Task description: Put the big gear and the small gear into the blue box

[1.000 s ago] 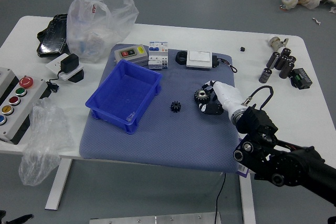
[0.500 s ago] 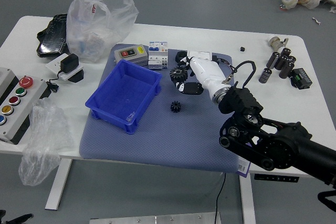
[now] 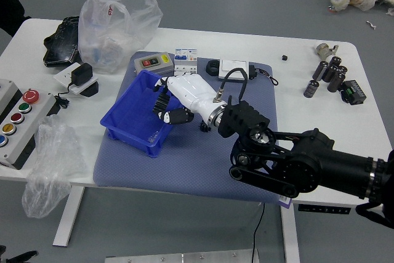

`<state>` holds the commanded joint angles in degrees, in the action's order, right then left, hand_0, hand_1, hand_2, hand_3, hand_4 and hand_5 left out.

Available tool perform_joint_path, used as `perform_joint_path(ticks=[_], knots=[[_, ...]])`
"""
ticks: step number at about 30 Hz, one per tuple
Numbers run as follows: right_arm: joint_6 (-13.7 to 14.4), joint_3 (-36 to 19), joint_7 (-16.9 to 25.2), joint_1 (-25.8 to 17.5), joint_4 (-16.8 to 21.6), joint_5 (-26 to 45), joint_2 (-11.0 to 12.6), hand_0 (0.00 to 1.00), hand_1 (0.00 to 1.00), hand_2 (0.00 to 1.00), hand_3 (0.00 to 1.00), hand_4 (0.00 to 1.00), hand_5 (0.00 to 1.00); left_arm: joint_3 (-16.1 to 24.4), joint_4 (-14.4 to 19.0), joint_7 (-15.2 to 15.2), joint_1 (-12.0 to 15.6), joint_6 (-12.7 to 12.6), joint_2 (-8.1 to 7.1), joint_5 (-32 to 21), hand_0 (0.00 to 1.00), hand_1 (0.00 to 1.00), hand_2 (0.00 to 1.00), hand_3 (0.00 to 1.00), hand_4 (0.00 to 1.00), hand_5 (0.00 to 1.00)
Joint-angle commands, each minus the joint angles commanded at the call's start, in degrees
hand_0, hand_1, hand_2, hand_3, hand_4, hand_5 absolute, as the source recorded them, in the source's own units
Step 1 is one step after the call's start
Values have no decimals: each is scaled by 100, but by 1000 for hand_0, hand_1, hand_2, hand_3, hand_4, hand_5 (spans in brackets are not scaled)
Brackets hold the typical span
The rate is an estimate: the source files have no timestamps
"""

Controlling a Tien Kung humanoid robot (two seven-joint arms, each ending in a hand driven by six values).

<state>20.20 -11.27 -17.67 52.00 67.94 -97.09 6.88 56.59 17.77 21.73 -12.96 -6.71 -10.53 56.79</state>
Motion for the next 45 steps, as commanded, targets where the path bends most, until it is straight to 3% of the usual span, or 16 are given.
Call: perform_joint_path(ticks=[2, 7, 8, 13, 14, 18, 24, 27, 34, 45], knots=[[-18, 64, 14, 32, -23, 49, -24, 822, 643, 682, 745, 703, 323, 8, 0, 2, -5, 5, -1, 16, 629, 471, 527, 706, 741, 533], [-147, 131, -12, 59, -125, 182, -75, 822, 643, 682, 745, 703, 323, 16, -1, 2, -12, 17, 2, 45, 629, 471, 527, 706, 741, 533], [-168, 139, -20, 57, -152, 218, -82, 911, 853, 892, 895, 734, 340, 21, -1, 3, -13, 19, 3, 53, 629, 471, 528, 706, 741, 532], [-127, 74, 38, 19, -206, 274, -84, 911, 853, 892, 895, 734, 340, 35, -1, 0, -14, 20, 8, 74, 629, 471, 528, 706, 741, 532], [-108, 36, 52, 4, -196, 257, -77, 940, 915, 958, 951, 730, 306, 34, -2, -1, -13, 20, 9, 71, 629, 470, 527, 705, 740, 530], [-35, -353, 47, -174, -12, 71, 51, 940, 915, 958, 951, 730, 306, 17, -8, -20, -11, 17, 17, 47, 629, 470, 527, 705, 740, 530], [91, -945, -265, -653, 638, 144, 608, 933, 890, 929, 935, 744, 304, -24, -15, -41, 25, 10, 12, -3, 629, 471, 527, 705, 740, 528], [124, -1102, -403, -830, 817, 172, 731, 902, 844, 887, 901, 752, 276, -8, -16, -33, 33, 14, 1, 25, 629, 470, 528, 704, 740, 527], [153, -1293, -480, -1290, 618, 391, 913, 876, 824, 865, 892, 744, 265, -35, -26, -72, 16, -1, 4, -15, 629, 470, 527, 705, 740, 527], [11, -585, -283, -1148, 143, 1173, 802, 844, 816, 865, 894, 769, 250, -15, -29, -77, -31, 8, 8, 20, 629, 470, 527, 705, 739, 526]])
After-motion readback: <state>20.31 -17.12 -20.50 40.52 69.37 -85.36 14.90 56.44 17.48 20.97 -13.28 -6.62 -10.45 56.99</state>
